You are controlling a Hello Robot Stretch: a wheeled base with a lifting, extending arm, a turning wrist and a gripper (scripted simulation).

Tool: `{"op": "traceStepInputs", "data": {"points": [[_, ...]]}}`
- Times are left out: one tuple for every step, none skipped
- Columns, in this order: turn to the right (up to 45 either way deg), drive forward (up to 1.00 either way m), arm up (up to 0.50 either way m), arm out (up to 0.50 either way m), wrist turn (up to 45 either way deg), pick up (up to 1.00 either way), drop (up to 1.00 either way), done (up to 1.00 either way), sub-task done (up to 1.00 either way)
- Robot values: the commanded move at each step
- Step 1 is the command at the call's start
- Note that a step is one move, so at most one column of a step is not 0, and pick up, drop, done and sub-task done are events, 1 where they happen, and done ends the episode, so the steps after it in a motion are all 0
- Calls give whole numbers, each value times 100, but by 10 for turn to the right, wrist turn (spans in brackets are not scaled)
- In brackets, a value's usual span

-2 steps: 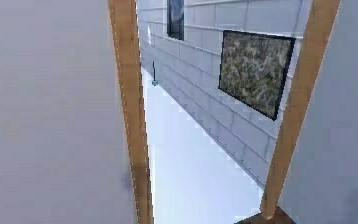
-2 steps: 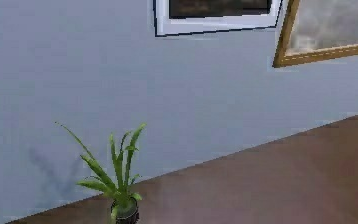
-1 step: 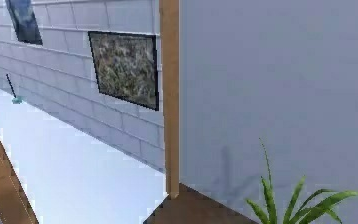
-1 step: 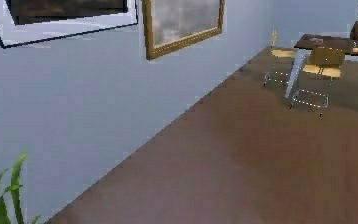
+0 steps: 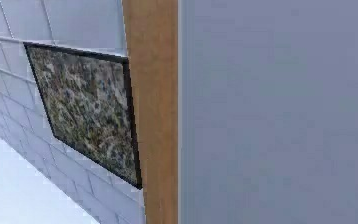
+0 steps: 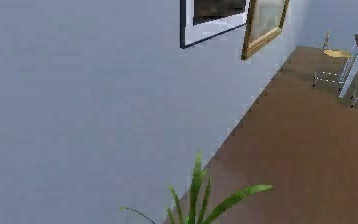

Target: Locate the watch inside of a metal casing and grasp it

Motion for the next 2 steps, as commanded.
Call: {"op": "traceStepInputs", "data": {"points": [[-450, 0, 0, 0, 0, 0, 0, 0, 0], [-60, 0, 0, 0, 0, 0, 0, 0, 0]]}}
